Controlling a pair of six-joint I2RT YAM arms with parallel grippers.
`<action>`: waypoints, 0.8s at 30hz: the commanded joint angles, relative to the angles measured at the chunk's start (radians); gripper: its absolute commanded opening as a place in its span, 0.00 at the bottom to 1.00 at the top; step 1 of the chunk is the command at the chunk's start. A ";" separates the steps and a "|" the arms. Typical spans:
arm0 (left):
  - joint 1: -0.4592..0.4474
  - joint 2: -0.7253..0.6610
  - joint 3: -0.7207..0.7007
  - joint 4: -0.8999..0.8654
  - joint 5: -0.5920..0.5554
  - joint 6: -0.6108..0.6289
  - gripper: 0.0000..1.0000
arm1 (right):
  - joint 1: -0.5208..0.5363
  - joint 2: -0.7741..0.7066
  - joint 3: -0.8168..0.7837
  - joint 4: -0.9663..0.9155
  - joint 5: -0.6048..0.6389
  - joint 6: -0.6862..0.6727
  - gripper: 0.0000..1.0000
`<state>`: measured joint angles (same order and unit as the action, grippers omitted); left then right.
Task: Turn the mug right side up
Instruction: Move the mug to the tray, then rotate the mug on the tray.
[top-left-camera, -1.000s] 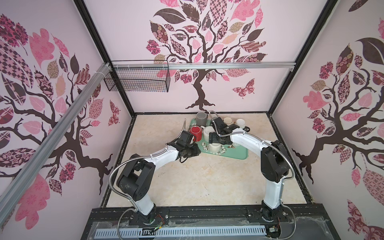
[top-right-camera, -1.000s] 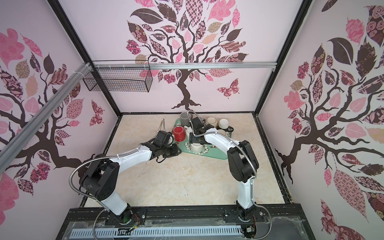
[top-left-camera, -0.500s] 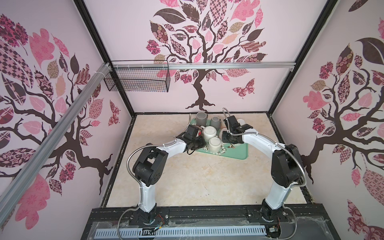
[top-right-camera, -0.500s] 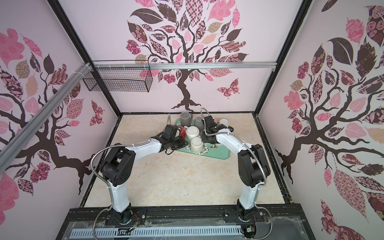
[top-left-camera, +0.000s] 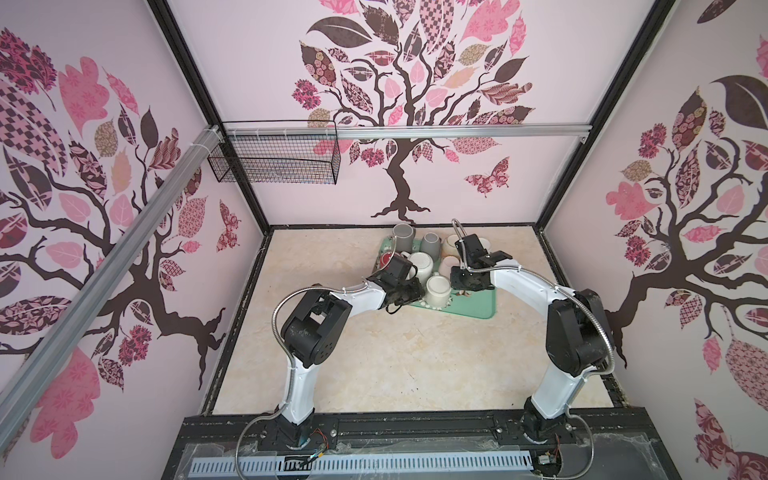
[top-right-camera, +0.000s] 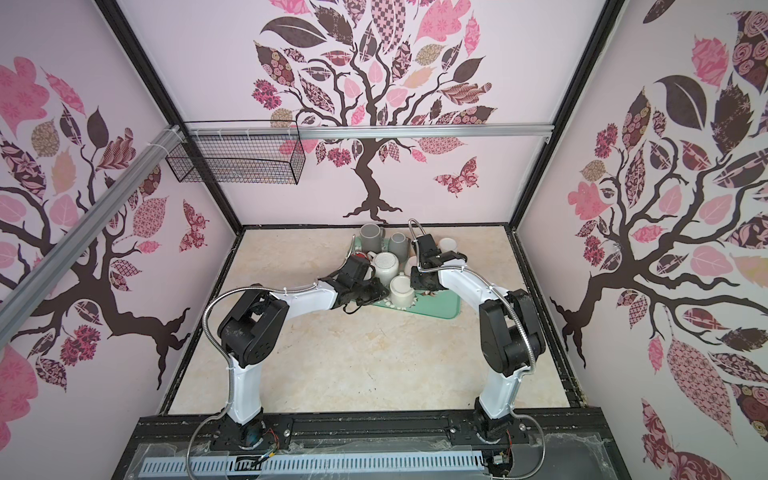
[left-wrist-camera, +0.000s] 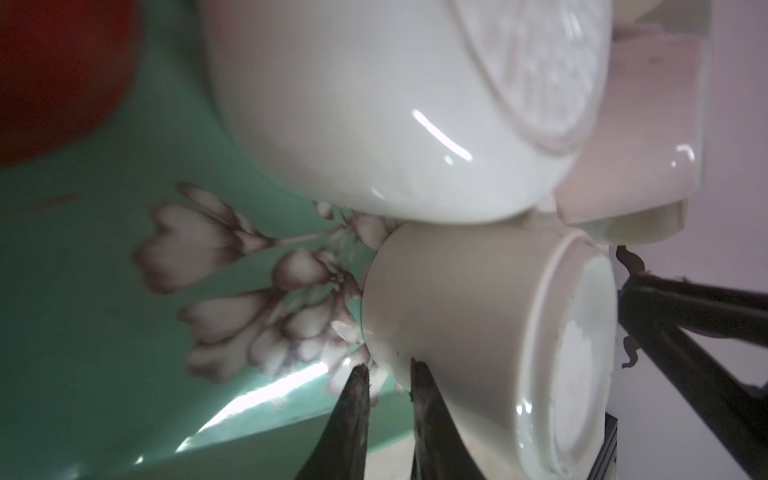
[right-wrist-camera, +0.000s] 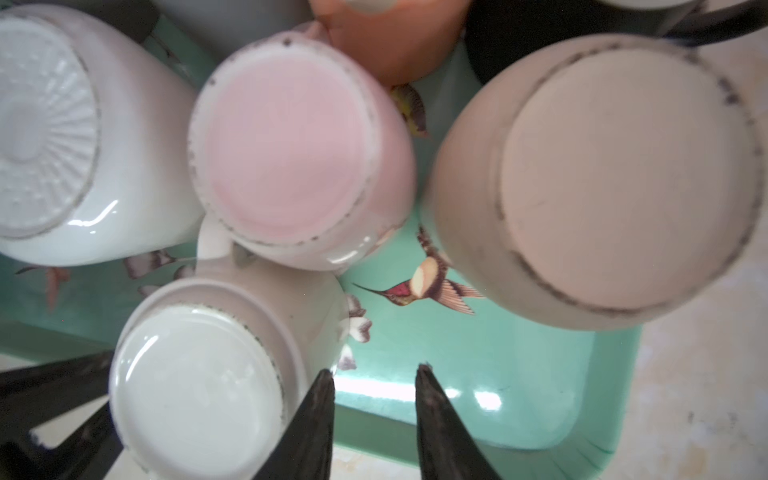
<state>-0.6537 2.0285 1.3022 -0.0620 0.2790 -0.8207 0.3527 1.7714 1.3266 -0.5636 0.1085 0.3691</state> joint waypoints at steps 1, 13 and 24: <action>-0.067 0.000 0.068 0.034 -0.023 -0.003 0.23 | -0.033 -0.129 -0.032 -0.024 0.090 -0.014 0.44; -0.061 -0.113 0.052 -0.043 -0.057 0.081 0.27 | -0.038 -0.242 -0.168 0.028 0.034 0.059 0.73; 0.020 0.039 0.246 -0.136 0.042 0.130 0.29 | -0.037 -0.321 -0.364 0.068 -0.091 0.102 0.77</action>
<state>-0.6147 2.0212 1.4883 -0.1734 0.2974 -0.7147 0.3111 1.5028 1.0016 -0.5133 0.0772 0.4477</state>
